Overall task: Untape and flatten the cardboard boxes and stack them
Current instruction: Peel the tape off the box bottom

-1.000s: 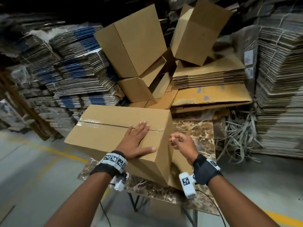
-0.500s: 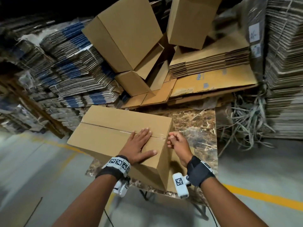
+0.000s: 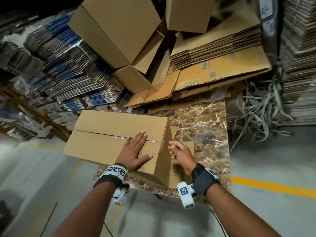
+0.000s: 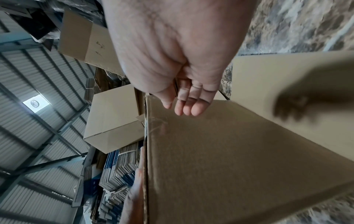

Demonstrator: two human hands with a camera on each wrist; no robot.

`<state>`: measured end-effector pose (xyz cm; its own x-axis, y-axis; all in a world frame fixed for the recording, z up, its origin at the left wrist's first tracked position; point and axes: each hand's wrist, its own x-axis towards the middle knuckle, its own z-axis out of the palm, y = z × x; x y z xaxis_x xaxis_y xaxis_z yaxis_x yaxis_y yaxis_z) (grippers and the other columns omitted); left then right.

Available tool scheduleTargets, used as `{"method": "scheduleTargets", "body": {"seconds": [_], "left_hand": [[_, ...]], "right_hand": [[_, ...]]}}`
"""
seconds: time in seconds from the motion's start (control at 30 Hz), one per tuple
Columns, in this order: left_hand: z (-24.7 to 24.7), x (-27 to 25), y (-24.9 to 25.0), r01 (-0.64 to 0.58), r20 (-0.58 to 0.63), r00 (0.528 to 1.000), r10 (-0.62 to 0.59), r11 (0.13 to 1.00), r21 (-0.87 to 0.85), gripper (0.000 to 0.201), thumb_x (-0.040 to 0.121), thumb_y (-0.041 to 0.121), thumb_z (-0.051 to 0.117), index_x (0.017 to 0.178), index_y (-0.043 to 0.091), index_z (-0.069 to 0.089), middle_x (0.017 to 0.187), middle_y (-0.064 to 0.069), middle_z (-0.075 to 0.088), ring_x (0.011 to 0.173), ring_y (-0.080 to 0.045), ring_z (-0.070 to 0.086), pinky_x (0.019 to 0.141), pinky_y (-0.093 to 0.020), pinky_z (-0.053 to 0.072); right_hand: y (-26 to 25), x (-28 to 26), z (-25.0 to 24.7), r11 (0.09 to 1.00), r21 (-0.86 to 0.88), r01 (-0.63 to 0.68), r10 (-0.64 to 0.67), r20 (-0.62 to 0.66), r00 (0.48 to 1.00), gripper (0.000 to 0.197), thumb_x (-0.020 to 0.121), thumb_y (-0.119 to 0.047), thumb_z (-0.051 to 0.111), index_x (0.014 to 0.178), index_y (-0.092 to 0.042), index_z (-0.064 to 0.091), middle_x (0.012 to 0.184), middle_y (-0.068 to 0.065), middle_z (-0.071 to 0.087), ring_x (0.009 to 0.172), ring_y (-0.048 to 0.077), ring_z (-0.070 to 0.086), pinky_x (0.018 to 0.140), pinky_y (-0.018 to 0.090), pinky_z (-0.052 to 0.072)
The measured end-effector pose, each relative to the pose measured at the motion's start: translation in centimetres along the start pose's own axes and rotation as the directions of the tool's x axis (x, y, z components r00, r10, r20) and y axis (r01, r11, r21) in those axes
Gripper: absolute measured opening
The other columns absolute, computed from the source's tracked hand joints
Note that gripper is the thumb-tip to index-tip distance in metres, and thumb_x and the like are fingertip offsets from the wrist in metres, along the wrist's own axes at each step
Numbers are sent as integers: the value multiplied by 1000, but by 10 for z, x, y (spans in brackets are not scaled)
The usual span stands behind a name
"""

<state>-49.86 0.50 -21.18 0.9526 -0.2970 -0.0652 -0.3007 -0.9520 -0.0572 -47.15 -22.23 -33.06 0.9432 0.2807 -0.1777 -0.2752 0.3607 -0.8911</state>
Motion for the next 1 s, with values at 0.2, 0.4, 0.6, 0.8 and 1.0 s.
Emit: {"method": "scheduleTargets", "body": {"seconds": [0.2,0.4,0.6,0.8,1.0], "left_hand": [[0,7,2,0,6,1000,0,1000,-7,96,89,85,25,163,27,6,170,10,-4,155,-1,-11,128,-45,-5],[2,10,0,-11,19,1000,11,1000,-7,95,90,83,26,163,26,6,170,10,-4,155,-3,-10,128,-46,-5],[3,8,2,-18,-1,1000,18,1000,-1,96,90,85,21,163,24,7,170,7,-3,156,-5,-9,127,-48,-3],[5,9,0,-17,-3,1000,17,1000,7,94,92,81,24,163,24,6,170,7,-3,156,-5,-9,127,-50,-2],[6,8,0,-33,-13,999,33,999,-5,88,95,75,32,163,26,5,170,9,-4,156,-6,-8,127,-51,-1]], "right_hand": [[9,8,21,999,42,4,-2,-47,999,19,108,-21,45,113,-29,62,102,1,66,86,11,59,76,28,52],[12,18,26,996,84,-5,11,-72,997,19,109,-20,41,118,-23,58,96,3,60,83,13,56,72,27,51],[9,26,28,997,76,-11,19,-111,994,20,108,-17,43,104,-19,63,92,3,61,82,14,57,73,28,53],[7,26,31,996,92,-5,18,-137,990,21,107,-17,47,100,-15,67,89,2,64,80,14,58,73,27,53],[3,23,15,1000,23,20,-18,-73,997,22,107,-17,48,96,-20,67,94,-3,66,88,10,59,80,30,52]]}}
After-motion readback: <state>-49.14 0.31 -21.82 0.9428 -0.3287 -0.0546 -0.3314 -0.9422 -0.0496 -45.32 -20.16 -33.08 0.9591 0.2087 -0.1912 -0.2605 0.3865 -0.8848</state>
